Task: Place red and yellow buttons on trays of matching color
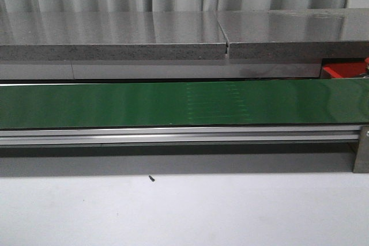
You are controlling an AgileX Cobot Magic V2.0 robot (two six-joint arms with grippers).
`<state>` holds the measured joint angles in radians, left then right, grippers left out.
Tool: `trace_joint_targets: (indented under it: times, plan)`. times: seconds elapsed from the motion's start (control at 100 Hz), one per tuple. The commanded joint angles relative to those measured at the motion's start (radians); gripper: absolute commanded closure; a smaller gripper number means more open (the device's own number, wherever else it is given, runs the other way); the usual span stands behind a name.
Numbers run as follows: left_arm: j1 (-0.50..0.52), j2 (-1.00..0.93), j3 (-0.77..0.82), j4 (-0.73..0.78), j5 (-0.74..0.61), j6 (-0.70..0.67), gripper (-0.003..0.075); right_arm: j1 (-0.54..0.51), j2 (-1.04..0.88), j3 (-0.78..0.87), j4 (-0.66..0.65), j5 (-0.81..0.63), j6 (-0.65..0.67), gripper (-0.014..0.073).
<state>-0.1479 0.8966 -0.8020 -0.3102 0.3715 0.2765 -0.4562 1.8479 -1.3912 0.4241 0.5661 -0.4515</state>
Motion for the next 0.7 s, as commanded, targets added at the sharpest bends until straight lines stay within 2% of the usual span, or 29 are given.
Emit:
trace_joint_targets:
  times: [0.0,0.05,0.11,0.33,0.45,0.69]
  plan:
    - [-0.007,-0.014,-0.029,-0.018,-0.073,-0.001,0.0739,-0.007,-0.109,-0.026,-0.005,-0.026,-0.005,-0.0002]
    - [-0.007,-0.014,-0.029,-0.018,-0.073,-0.001,0.0739,-0.007,-0.14,-0.018,-0.005,-0.024,-0.007,0.0031]
    - [-0.007,-0.014,-0.029,-0.018,-0.073,-0.001,0.0739,-0.005,-0.181,-0.003,-0.005,-0.026,-0.026,0.0111]
    - [-0.007,-0.014,-0.029,-0.018,-0.073,-0.001,0.0739,0.007,-0.325,0.093,-0.005,-0.069,-0.056,0.0548]
    - [-0.007,-0.014,-0.029,-0.018,-0.073,-0.001,0.0739,0.018,-0.403,0.142,-0.005,-0.085,-0.066,0.0709]
    - [-0.007,-0.014,-0.029,-0.018,-0.073,-0.001,0.0739,0.059,-0.573,0.241,-0.005,-0.129,-0.076,0.0708]
